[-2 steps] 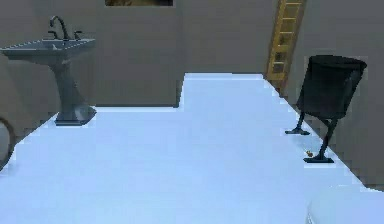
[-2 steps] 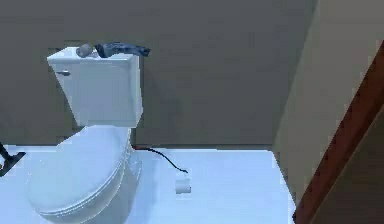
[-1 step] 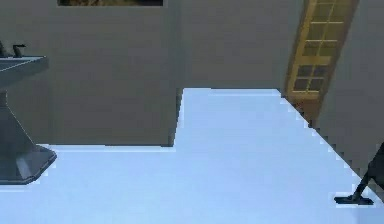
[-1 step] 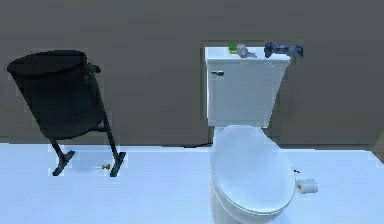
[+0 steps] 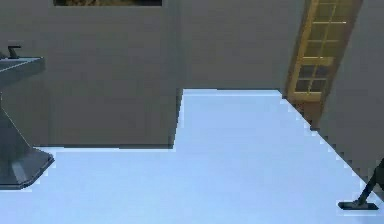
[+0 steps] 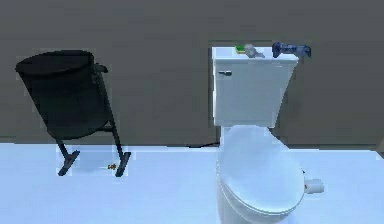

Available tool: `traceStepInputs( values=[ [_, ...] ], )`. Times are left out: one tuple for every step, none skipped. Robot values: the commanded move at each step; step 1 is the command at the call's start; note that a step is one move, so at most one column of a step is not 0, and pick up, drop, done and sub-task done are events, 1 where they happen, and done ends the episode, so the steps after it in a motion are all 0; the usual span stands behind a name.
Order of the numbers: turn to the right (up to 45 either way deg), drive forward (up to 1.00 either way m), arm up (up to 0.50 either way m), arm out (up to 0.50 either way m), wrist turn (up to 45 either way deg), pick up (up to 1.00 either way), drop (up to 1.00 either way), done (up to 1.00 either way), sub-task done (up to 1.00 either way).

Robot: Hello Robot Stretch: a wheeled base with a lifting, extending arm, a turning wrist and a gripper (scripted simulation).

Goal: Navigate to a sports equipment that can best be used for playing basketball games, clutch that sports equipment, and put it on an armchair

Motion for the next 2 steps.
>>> traceStepInputs(
  values=[
    [21.0, 0.0, 0.0, 0.0, 0.0, 0.0, 0.0, 0.0, 0.0],
    [0.0, 1.0, 0.0, 0.0, 0.0, 0.0, 0.0, 0.0, 0.0]
  ],
)
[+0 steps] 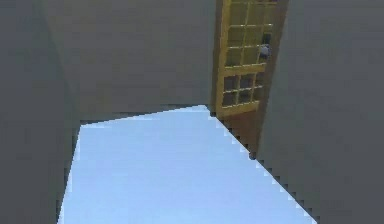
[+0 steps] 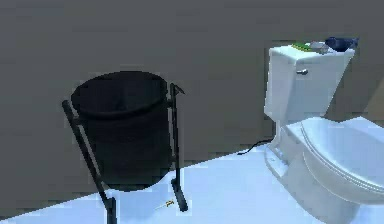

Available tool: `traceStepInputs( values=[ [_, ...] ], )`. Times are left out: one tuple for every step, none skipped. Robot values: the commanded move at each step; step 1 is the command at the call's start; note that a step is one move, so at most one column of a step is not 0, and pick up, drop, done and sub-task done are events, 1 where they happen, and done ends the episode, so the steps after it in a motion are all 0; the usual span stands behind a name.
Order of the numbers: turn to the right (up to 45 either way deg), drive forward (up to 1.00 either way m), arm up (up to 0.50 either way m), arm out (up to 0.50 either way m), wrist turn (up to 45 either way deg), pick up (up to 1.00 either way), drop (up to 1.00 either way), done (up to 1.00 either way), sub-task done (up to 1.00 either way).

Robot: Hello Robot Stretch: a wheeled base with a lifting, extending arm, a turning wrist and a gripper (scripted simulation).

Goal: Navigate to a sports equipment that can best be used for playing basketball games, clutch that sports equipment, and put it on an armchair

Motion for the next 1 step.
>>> traceStepInputs(
  values=[
    [0.0, 0.4, 0.0, 0.0, 0.0, 0.0, 0.0, 0.0, 0.0]
  ],
)
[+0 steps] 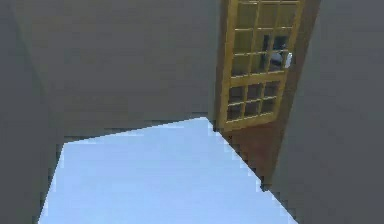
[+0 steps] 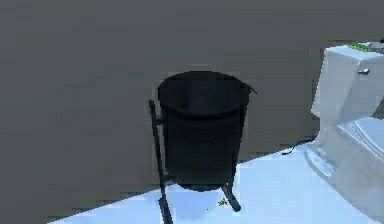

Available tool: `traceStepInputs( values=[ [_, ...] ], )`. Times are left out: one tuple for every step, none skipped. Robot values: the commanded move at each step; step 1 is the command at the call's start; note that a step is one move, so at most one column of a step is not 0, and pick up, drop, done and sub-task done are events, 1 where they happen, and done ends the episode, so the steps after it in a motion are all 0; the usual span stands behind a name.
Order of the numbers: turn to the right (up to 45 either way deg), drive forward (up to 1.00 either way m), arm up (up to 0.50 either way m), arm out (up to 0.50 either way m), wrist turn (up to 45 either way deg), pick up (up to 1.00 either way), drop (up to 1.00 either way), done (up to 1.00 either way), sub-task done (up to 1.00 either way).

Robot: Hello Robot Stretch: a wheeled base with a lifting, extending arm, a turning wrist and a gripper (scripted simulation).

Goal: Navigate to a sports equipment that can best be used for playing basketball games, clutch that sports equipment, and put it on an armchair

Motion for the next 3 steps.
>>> traceStepInputs(
  values=[
    [0.0, 1.0, 0.0, 0.0, 0.0, 0.0, 0.0, 0.0, 0.0],
    [9.0, 0.0, 0.0, 0.0, 0.0, 0.0, 0.0, 0.0, 0.0],
    [0.0, 0.3, 0.0, 0.0, 0.0, 0.0, 0.0, 0.0, 0.0]
  ],
)
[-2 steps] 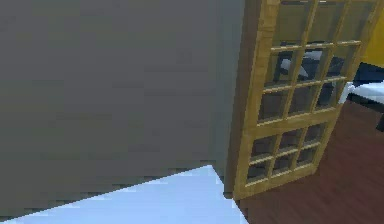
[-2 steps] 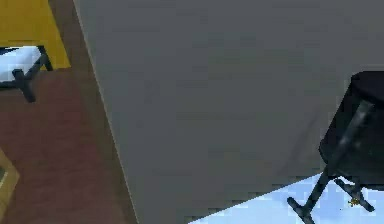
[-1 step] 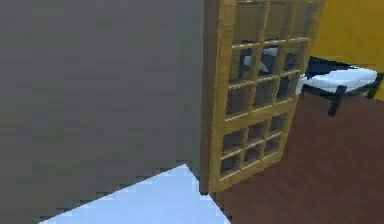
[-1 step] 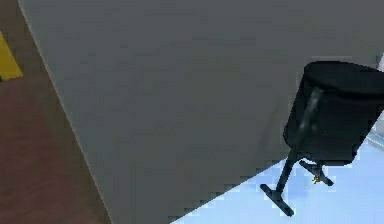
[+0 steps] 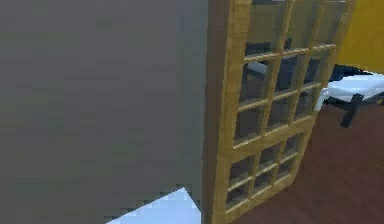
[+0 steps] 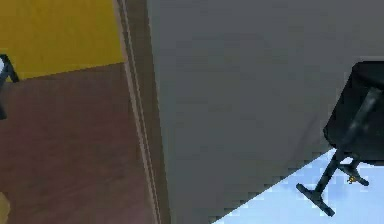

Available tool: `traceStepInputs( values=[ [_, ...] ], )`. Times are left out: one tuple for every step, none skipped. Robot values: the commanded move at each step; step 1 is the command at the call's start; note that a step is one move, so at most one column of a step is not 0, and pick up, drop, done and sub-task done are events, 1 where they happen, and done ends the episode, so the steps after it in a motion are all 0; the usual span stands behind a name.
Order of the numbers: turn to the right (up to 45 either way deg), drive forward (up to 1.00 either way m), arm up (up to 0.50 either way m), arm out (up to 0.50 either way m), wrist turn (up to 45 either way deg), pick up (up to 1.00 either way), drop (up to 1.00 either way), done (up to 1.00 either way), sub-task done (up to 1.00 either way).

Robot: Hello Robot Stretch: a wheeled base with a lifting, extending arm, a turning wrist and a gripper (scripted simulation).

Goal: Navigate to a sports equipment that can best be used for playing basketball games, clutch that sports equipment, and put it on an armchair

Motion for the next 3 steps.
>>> traceStepInputs(
  values=[
    [9.0, 0.0, 0.0, 0.0, 0.0, 0.0, 0.0, 0.0, 0.0],
    [0.0, 0.1, 0.0, 0.0, 0.0, 0.0, 0.0, 0.0, 0.0],
    [6.0, 0.0, 0.0, 0.0, 0.0, 0.0, 0.0, 0.0, 0.0]
  ],
)
